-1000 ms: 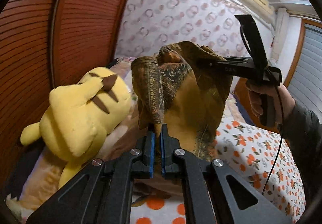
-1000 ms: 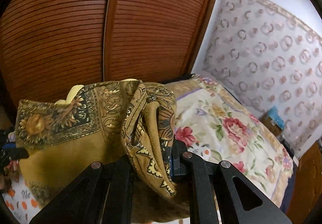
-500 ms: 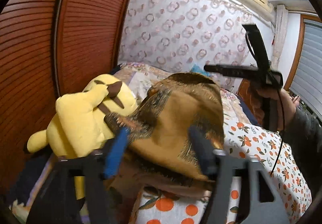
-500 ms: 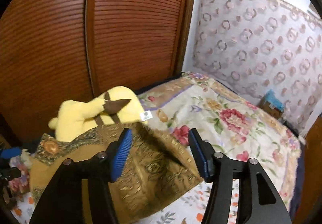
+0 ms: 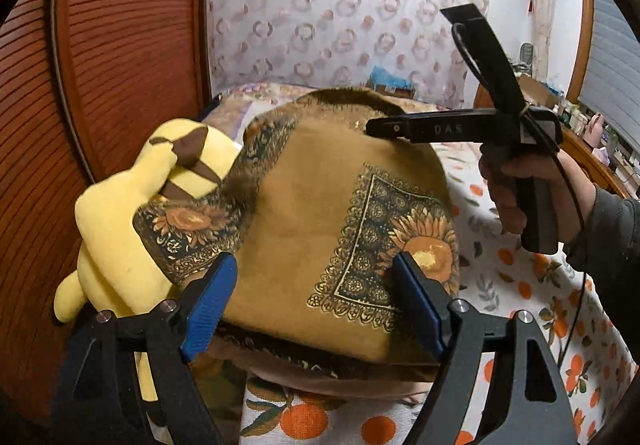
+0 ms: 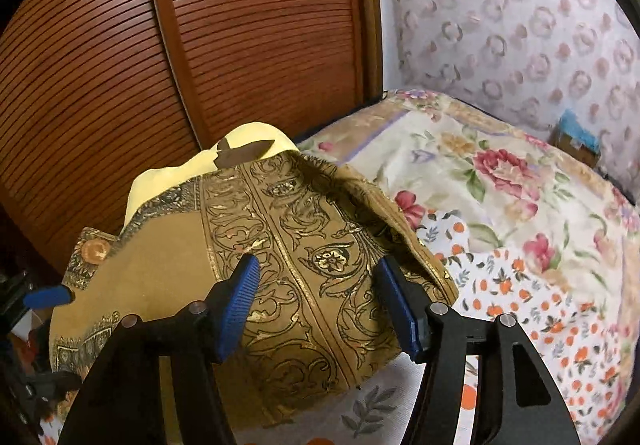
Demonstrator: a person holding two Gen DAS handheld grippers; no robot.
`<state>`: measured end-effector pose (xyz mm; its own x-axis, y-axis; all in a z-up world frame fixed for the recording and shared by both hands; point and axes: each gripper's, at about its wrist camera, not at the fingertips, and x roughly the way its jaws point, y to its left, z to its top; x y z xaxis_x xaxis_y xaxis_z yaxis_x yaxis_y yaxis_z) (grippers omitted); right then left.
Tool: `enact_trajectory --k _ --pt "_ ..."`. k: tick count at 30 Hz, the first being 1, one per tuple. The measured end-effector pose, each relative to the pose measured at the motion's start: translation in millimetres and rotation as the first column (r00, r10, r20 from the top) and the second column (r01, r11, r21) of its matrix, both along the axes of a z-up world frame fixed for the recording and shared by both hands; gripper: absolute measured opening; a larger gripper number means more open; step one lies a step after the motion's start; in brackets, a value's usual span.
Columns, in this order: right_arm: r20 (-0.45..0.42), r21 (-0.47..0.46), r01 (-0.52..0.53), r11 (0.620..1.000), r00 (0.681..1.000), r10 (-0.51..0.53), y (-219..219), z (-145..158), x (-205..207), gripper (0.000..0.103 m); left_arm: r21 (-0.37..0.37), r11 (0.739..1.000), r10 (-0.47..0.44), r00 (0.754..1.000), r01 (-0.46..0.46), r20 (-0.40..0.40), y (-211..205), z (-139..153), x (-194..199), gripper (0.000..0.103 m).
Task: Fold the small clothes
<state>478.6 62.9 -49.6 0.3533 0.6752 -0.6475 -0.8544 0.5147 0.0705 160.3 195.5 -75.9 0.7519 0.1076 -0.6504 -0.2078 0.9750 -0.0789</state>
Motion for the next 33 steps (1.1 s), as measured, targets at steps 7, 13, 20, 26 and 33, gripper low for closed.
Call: enact_trajectory --k 7,13,20,26,33 --pt "0.026 0.006 0.038 0.999 0.999 -0.038 -1 -9 -6 0.065 0.032 0.999 -0.002 1.000 0.002 0.007 -5 1 -3 0.080" --pt "0.052 0.020 0.080 0.997 0.995 -0.081 -23 9 -38 0.065 0.050 0.999 -0.019 0.999 0.017 0.041 -16 15 -17 0.081" --pt "0.067 0.063 0.122 0.991 0.990 -0.126 -75 27 -92 0.065 0.065 0.996 -0.064 0.994 0.059 0.084 -41 34 -39 0.092" --pt "0.091 0.089 0.178 0.980 0.978 -0.186 -122 38 -145 0.065 0.080 0.993 -0.097 0.986 0.087 0.132 -68 53 -59 0.103" --pt "0.118 0.120 0.252 0.960 0.957 -0.266 -174 47 -214 0.069 0.074 0.987 -0.151 0.977 0.141 0.148 -100 62 -71 0.103"
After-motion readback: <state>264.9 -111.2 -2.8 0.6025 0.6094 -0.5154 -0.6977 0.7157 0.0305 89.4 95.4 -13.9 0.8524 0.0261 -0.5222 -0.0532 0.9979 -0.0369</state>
